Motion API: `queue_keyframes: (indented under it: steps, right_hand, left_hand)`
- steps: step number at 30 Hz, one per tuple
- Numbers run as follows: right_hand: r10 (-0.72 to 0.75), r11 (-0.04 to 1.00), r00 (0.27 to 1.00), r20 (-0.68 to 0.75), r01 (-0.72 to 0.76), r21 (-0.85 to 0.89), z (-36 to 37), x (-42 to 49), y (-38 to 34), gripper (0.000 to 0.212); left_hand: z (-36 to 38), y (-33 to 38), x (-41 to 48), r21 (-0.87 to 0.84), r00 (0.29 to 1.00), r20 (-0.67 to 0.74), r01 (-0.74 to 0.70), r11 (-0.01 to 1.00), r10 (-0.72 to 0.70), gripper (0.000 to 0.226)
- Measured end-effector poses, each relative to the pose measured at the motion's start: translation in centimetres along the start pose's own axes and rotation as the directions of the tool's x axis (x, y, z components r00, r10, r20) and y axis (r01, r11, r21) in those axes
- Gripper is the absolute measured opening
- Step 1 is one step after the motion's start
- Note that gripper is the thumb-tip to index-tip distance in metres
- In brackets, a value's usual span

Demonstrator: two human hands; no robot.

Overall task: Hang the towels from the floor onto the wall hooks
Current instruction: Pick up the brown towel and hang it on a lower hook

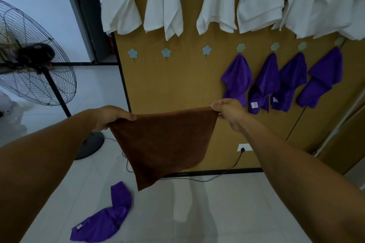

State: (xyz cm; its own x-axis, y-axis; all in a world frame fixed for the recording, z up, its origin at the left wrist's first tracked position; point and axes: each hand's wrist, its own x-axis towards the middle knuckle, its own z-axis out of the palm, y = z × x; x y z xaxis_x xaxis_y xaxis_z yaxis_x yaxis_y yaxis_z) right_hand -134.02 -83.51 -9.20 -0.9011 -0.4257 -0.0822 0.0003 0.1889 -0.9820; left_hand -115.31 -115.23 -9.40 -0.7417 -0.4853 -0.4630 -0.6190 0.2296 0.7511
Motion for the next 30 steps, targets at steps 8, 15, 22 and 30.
queue_keyframes:
  steps: [8,15,22,30]
  right_hand:
    - [-0.067,0.997,0.993,-0.094,0.063,-0.04,0.5,0.6,0.7,0.01]
    - [-0.081,0.937,0.993,0.088,0.106,-0.333,-0.6,0.7,1.3,0.019]
    - [-0.206,0.861,0.976,-0.071,0.146,-0.487,-1.2,0.8,1.1,0.024]
    - [-0.821,0.504,0.553,-0.139,0.589,-0.632,-3.2,1.4,-2.9,0.009]
  left_hand:
    - [0.2,-1.0,-0.4,0.209,0.99,-0.131,-0.02,0.978,0.048,0.024]
    - [0.7,-0.3,-0.6,0.386,0.966,-0.21,-0.06,0.92,0.151,0.018]
    - [3.2,2.0,0.4,0.265,0.799,-0.446,-0.312,0.912,0.403,0.029]
    - [4.3,5.3,0.6,0.668,0.076,-0.586,-0.518,0.534,0.807,0.047]
